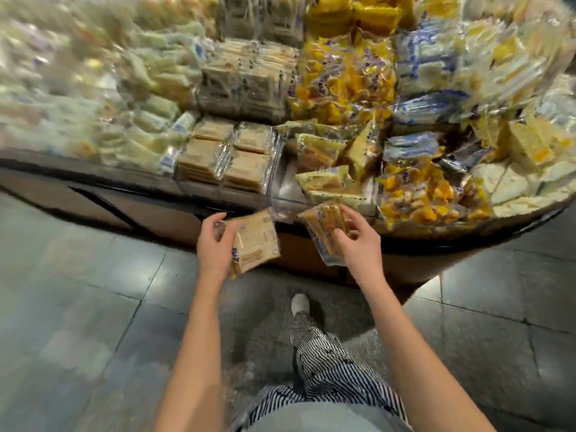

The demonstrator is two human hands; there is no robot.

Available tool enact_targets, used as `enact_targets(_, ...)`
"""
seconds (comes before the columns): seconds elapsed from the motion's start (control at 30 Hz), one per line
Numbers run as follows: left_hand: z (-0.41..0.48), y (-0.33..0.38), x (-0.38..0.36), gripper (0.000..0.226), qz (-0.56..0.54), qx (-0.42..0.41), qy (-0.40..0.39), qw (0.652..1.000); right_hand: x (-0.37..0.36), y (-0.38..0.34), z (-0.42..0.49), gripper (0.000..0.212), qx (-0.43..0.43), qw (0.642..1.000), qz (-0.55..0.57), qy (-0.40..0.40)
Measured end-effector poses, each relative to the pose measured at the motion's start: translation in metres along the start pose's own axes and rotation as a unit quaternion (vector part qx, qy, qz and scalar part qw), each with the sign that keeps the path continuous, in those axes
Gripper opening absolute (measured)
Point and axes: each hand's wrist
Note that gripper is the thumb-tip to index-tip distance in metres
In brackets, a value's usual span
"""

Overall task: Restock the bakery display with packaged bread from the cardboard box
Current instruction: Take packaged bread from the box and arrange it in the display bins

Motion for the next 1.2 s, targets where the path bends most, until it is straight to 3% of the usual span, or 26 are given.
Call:
enact_targets(0.33, 0.139, -0.005, 0.055, 0.025, 0.009, 0.009, 0.119, 0.993, -0.134, -0.074, 0.125, 0.051, 0.051, 0.993, -0.045, -0.100)
enact_targets(0.6, 0.212, -0.001, 0.064, 0.026, 0.034, 0.019, 0.160, 0.986, -0.202, -0.116, 0.199, 0.056, 0.101, 0.986, -0.111, -0.074)
enact_targets(0.87, 0.263, -0.021, 0.072, 0.026, 0.016, 0.042, 0.137, 0.990, -0.248, -0.095, 0.230, 0.058, 0.239, 0.932, -0.267, -0.054)
enact_targets(1.0, 0.298, -0.033, 0.072, 0.023, 0.023, 0.043, 0.082, 0.995, -0.273, -0.056, 0.213, 0.056, 0.269, 0.903, -0.334, -0.034)
enact_targets(1.1, 0.332, -0.041, 0.078, 0.021, 0.021, 0.024, 0.018, 0.999, -0.286, -0.037, 0.203, 0.047, 0.255, 0.902, -0.347, -0.001)
enact_targets(1.2, 0.364, -0.047, 0.085, 0.024, 0.002, 0.017, -0.008, 1.000, -0.300, -0.031, 0.198, 0.023, 0.255, 0.904, -0.341, 0.033)
Point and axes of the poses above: each hand's wrist, its own z-axis towards the middle knuckle, its own x-axis out of the back of the hand, y = z × x, and after that the axes turned 9 degrees about -x, right-handed
